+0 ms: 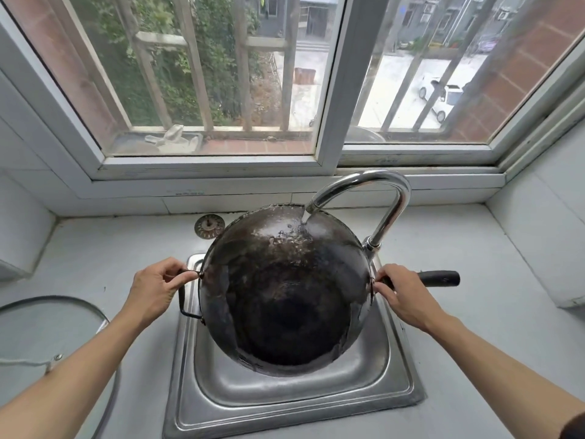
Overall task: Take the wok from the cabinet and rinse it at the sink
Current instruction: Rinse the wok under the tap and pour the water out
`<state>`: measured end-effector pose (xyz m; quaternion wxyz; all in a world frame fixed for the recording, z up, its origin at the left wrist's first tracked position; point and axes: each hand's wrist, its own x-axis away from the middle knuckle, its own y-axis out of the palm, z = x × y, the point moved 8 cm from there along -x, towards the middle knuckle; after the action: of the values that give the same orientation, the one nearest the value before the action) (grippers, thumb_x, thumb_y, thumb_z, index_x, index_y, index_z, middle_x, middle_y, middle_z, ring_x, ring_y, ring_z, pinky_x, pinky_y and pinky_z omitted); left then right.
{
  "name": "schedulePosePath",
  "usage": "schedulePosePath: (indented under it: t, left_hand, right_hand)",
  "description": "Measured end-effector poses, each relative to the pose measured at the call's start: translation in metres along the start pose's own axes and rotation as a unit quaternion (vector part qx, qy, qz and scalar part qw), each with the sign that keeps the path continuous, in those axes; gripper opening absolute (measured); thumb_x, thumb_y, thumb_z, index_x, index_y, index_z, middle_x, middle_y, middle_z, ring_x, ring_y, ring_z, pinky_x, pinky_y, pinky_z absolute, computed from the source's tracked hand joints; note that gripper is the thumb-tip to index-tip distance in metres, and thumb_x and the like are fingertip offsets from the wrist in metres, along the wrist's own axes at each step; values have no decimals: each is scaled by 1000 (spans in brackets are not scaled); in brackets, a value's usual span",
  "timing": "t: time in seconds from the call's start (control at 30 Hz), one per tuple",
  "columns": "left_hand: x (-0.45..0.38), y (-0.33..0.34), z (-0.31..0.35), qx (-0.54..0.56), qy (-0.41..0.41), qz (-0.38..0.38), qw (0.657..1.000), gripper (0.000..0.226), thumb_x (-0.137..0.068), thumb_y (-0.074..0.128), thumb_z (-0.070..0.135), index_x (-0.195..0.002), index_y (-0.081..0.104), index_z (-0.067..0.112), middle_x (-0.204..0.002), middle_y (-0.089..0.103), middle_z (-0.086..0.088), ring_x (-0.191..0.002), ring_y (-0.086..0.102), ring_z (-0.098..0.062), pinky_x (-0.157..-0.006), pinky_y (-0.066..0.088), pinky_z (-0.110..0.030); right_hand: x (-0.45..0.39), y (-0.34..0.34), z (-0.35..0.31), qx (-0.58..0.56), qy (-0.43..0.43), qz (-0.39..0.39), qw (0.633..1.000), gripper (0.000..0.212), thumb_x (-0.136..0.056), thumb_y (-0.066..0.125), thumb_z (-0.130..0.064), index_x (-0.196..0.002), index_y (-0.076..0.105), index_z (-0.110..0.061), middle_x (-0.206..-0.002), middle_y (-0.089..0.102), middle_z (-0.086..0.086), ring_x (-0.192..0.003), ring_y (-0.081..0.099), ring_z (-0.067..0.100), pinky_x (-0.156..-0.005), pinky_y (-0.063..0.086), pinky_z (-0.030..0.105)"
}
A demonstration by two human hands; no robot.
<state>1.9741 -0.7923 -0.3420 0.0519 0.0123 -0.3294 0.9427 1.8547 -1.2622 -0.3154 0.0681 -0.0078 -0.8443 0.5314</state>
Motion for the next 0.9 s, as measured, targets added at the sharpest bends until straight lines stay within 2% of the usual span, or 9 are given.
schedulePosePath:
  t: [0.07, 0.17, 0.4, 0.53, 0.63, 0.67, 0.73, 0.8, 0.9]
  left_hand:
    - [6, -4, -2, 1, 0, 6, 1000, 13, -77, 80, 29, -71, 68, 29, -65, 67, 7, -65, 59, -3, -57, 38, -5]
    - [18, -10, -5, -9, 9, 12, 1000, 15, -78, 79, 26, -69, 67, 29, -61, 64, 15, -61, 56, 3, -55, 35, -4]
    - [45, -28, -6, -16, 51, 32, 998, 14, -81, 77, 23, -76, 64, 23, -62, 59, 7, -55, 47, -4, -53, 33, -11]
    - [58, -43, -4, -5, 63, 43, 997, 17, -80, 78, 16, -78, 63, 25, -73, 66, 11, -64, 58, -5, -59, 40, -12]
    - [70, -49, 3, -27, 107, 35, 993, 20, -77, 80, 12, -79, 62, 21, -78, 66, 9, -74, 61, -3, -67, 42, -8]
    - [74, -51, 6, -35, 126, 32, 991, 20, -77, 81, 15, -79, 62, 21, -78, 66, 8, -77, 61, -4, -70, 42, -9]
    - [84, -54, 16, -42, 165, 26, 985, 23, -78, 75, 38, -82, 62, 19, -82, 65, 5, -80, 59, -7, -73, 44, -17]
    - [91, -57, 25, -41, 196, 22, 979, 41, -76, 63, 57, -84, 63, 16, -83, 64, 5, -80, 58, -8, -76, 44, -20]
    - [100, -60, 38, -66, 235, 15, 970, 52, -81, 55, 68, -84, 61, 16, -86, 62, 7, -84, 57, -4, -80, 39, -9]
  right_hand:
    - [2, 0, -4, 2, -10, -2, 1000, 11, -90, 61, -28, -82, 56, -25, -80, 56, -8, -80, 49, 13, -75, 44, 34]
    - [7, 5, -13, 38, -41, -20, 998, 11, -93, 57, -27, -83, 57, -24, -84, 56, -8, -81, 49, 15, -78, 43, 36]
    - [20, 15, -29, 100, -93, -67, 988, 12, -97, 50, -31, -89, 54, -23, -88, 52, -7, -84, 47, 17, -80, 40, 34]
    - [33, 12, -37, 118, -117, -56, 985, 15, -96, 49, -35, -87, 51, -24, -82, 55, -7, -76, 48, 19, -75, 39, 35]
    - [39, 6, -40, 127, -119, -49, 983, 13, -95, 49, -38, -87, 50, -28, -80, 57, -10, -74, 50, 17, -74, 40, 34]
    - [42, 4, -41, 126, -119, -46, 984, 11, -95, 49, -38, -87, 49, -30, -80, 56, -12, -74, 50, 15, -75, 39, 34]
    - [46, 0, -40, 122, -119, -38, 985, 10, -94, 51, -37, -86, 47, -33, -79, 52, -16, -73, 44, 12, -75, 34, 31]
    - [53, -4, -41, 123, -127, -31, 984, 12, -94, 53, -36, -86, 44, -35, -79, 46, -18, -73, 39, 9, -75, 29, 29]
    - [60, -9, -42, 157, -140, -38, 977, 8, -94, 52, -38, -92, 55, -31, -84, 47, -16, -80, 43, 10, -76, 29, 28]
